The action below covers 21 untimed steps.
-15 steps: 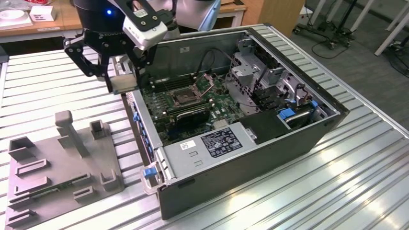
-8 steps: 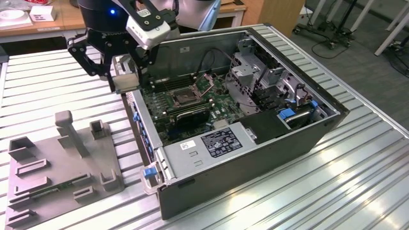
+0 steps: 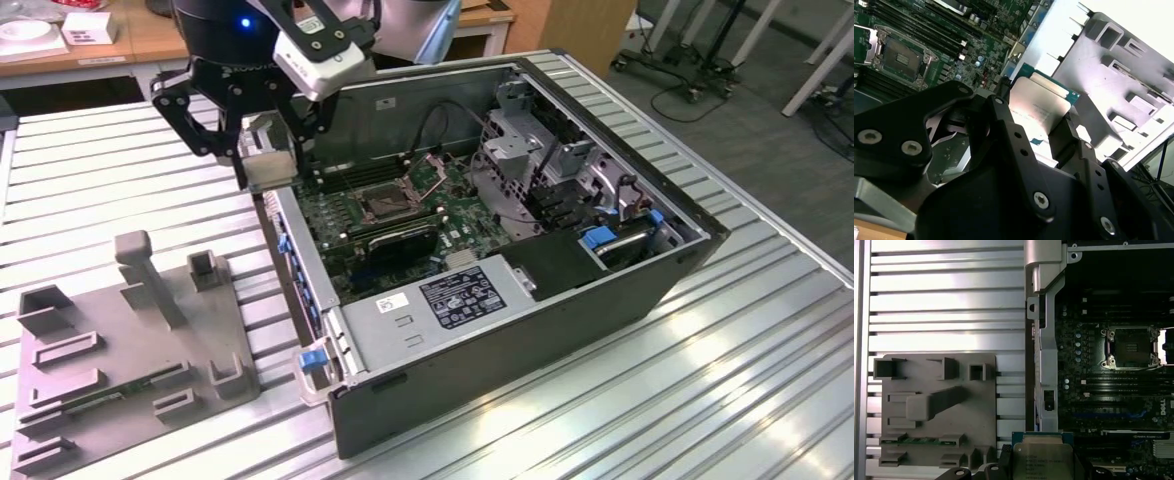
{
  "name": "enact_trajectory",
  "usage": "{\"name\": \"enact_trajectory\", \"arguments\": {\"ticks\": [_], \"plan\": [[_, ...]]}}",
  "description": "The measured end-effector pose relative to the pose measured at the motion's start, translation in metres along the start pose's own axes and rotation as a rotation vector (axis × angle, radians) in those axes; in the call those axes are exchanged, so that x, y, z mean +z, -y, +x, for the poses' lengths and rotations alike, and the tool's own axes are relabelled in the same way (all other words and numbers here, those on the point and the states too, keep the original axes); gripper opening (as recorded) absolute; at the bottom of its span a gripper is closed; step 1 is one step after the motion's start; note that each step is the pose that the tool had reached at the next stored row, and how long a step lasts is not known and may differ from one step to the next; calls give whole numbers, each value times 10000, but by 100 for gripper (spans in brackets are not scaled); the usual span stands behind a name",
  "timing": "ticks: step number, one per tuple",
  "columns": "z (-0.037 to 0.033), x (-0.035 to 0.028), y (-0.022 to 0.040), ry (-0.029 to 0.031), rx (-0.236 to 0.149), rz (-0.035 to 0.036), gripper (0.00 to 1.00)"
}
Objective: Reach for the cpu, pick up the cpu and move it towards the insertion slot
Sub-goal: 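Pick up the cpu and move it towards the insertion slot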
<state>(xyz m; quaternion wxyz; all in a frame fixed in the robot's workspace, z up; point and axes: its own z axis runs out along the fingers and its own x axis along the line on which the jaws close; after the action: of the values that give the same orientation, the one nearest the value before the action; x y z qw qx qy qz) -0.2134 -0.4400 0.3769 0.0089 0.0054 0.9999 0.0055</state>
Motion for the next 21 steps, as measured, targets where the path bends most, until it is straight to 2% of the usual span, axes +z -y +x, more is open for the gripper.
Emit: {"name": "enact_trajectory", "arguments": {"ticks": [21], "plan": [[-198, 9, -57, 0, -1, 0, 55]]}}
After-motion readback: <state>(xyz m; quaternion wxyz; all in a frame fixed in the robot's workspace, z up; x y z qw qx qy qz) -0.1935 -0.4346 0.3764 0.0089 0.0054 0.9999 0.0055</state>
